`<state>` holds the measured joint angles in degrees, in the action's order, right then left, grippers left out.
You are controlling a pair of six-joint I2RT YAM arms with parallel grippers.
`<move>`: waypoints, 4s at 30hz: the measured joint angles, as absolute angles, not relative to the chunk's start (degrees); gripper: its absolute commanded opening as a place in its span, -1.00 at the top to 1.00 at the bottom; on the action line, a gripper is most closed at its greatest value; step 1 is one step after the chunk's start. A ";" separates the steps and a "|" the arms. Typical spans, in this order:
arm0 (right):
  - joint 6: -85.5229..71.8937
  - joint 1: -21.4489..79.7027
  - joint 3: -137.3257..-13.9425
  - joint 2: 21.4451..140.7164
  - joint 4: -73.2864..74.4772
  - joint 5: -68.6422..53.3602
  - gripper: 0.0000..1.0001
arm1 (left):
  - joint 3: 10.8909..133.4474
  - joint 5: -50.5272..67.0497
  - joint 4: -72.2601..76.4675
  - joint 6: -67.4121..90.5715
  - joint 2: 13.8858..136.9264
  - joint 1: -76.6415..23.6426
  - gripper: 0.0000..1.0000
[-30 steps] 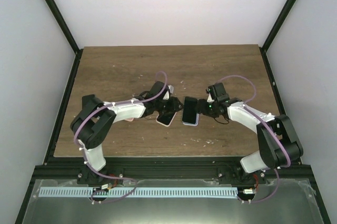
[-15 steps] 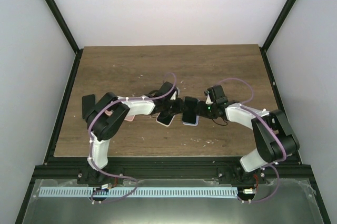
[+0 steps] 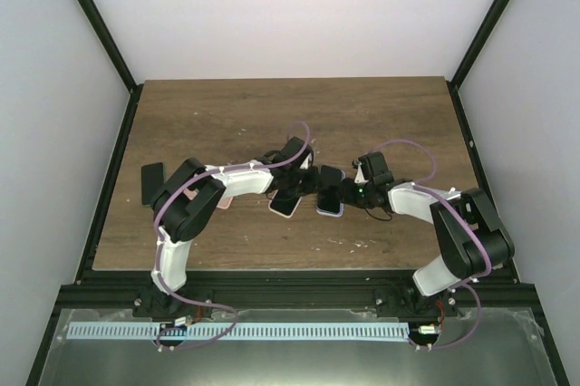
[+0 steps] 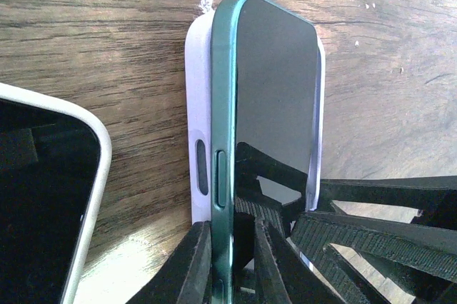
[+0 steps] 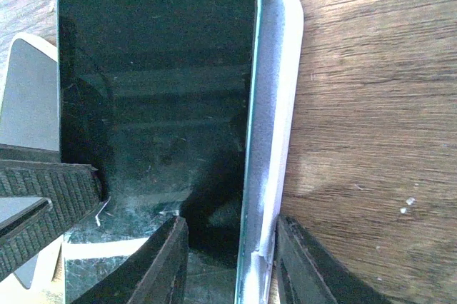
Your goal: Put the phone into the phone case
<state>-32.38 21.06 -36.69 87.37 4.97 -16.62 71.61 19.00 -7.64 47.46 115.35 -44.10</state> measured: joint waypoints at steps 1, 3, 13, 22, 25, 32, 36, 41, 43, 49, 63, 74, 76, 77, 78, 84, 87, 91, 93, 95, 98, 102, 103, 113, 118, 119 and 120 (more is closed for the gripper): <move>-32.42 20.97 -36.53 87.37 4.62 -16.75 0.31 | 71.88 18.85 -8.01 47.46 115.48 -44.16 0.66; -32.58 20.80 -36.29 87.37 4.12 -16.93 0.32 | 72.36 18.55 -8.58 47.46 115.83 -44.25 0.65; -33.10 20.10 -35.53 87.35 2.20 -17.02 0.34 | 74.81 17.89 -9.54 47.64 117.86 -44.62 0.58; -33.26 20.05 -35.18 86.63 2.35 -15.84 0.39 | 74.70 16.91 -9.56 47.99 117.84 -45.17 0.21; -33.26 19.49 -34.63 85.47 2.55 -15.38 0.39 | 74.26 17.06 -9.72 47.97 117.58 -45.17 0.17; -33.12 16.60 -34.00 84.93 1.98 -16.93 0.52 | 74.26 17.23 -9.76 47.79 117.45 -44.47 0.31; -33.01 16.58 -33.98 85.27 1.13 -18.24 0.52 | 74.52 17.26 -9.82 47.59 117.49 -44.34 0.50; -33.04 16.51 -33.93 87.35 -0.08 -19.81 0.53 | 74.67 17.65 -9.78 47.13 117.82 -44.23 0.73; -33.04 16.51 -33.91 87.79 -0.84 -20.49 0.54 | 74.76 18.11 -9.52 47.03 117.82 -44.05 0.77; -33.06 16.03 -33.28 88.23 -2.70 -22.28 0.54 | 74.91 19.59 -8.86 46.74 117.91 -43.75 0.80; -33.04 15.07 -31.81 88.23 -6.07 -22.74 0.54 | 77.14 18.74 -9.39 46.13 119.61 -44.18 0.85; -30.09 14.41 -31.66 88.86 -7.03 -25.76 0.52 | 73.54 17.54 -6.83 46.81 117.78 -44.82 0.80; -29.23 14.41 -31.66 89.10 -7.11 -27.07 0.51 | 71.00 17.54 -5.28 47.72 116.42 -44.91 0.73; -28.97 14.44 -31.66 89.14 -7.03 -27.62 0.49 | 69.78 17.56 -4.75 48.12 115.72 -44.97 0.68; -28.82 14.44 -31.66 89.17 -6.76 -28.25 0.47 | 68.69 17.61 -4.25 48.53 115.00 -45.06 0.62; -28.18 15.31 -31.90 88.14 -3.77 -27.99 0.35 | 65.76 17.23 -4.67 49.39 113.19 -46.74 0.35; -28.12 15.73 -32.18 87.11 -1.72 -26.50 0.34 | 65.91 17.19 -5.69 49.34 113.19 -46.92 0.32; -28.08 15.84 -32.93 86.94 -0.34 -24.88 0.35 | 66.24 17.23 -6.28 49.34 113.19 -46.06 0.32; -28.08 15.79 -33.43 86.96 0.32 -23.99 0.37 | 66.24 17.50 -6.17 49.34 113.19 -45.34 0.35; -28.10 15.59 -33.85 87.20 0.78 -23.66 0.41 | 66.43 17.82 -6.20 49.30 113.25 -44.82 0.41; -28.10 15.14 -34.13 87.77 0.51 -23.79 0.49 | 67.64 18.37 -6.15 49.25 114.02 -44.25 0.50; -27.90 15.07 -34.70 89.27 -0.67 -24.99 0.57 | 69.32 19.18 -5.67 49.34 115.59 -44.01 0.68; -27.90 15.07 -34.92 89.86 -1.21 -25.47 0.60 | 69.67 19.42 -5.67 49.30 115.83 -43.99 0.75; -27.73 13.69 -34.98 91.90 -4.38 -27.53 0.70 | 72.93 19.55 -7.22 48.03 117.38 -43.46 1.00; -27.68 13.08 -34.98 92.66 -6.13 -28.29 0.69 | 75.24 18.63 -9.41 46.65 118.50 -43.48 0.89; -27.68 13.08 -34.98 92.66 -6.15 -28.29 0.69 | 75.37 18.61 -9.54 46.46 118.56 -43.48 0.81; -27.68 13.08 -34.98 92.66 -6.17 -28.29 0.69 | 75.37 18.55 -9.56 46.37 118.56 -43.48 0.70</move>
